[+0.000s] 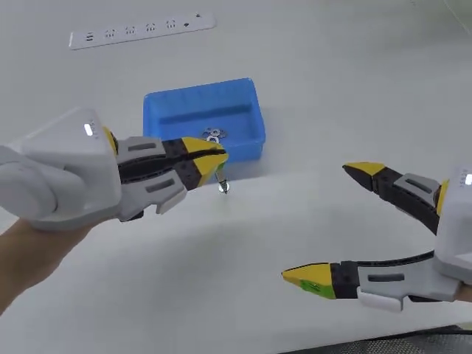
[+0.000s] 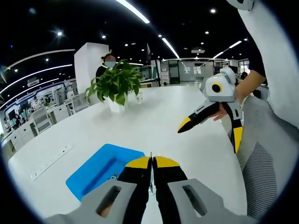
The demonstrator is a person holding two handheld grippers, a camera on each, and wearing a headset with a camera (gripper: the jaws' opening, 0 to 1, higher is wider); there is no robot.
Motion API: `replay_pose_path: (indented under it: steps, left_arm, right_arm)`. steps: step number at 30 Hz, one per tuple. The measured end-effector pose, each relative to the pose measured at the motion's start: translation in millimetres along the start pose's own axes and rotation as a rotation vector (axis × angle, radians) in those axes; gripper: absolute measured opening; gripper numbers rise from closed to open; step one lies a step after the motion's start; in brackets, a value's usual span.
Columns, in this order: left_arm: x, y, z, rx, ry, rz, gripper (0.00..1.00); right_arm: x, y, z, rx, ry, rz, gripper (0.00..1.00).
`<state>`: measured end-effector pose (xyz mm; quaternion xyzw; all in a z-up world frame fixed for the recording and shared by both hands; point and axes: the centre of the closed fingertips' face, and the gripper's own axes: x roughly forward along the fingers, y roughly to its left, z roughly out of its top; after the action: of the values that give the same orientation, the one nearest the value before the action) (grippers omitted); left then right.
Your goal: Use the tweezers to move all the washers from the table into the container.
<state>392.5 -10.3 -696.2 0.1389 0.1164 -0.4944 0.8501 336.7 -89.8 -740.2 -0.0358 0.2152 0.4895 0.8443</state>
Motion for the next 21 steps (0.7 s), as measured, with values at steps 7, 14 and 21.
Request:
replay_pose_path:
  steps: [7,14,21]
  left_arm:
    - [0.6,0.3,-6.6,0.005,0.016,-0.002,0.05]
    - [0.2,-2.6,-5.4,0.0,0.003,-0.033,0.05]
    - [1.1,-6.3,-5.4,-0.018,0.03,-0.104,0.05]
  right_arm:
    - [4.0,5.3,-7.1,0.007,0.018,0.006,0.98]
    - [7.7,11.3,-5.8,0.012,0.018,0.021,0.97]
    - [19.5,14.8,0.6,-0.008,0.023,0.067,0.93]
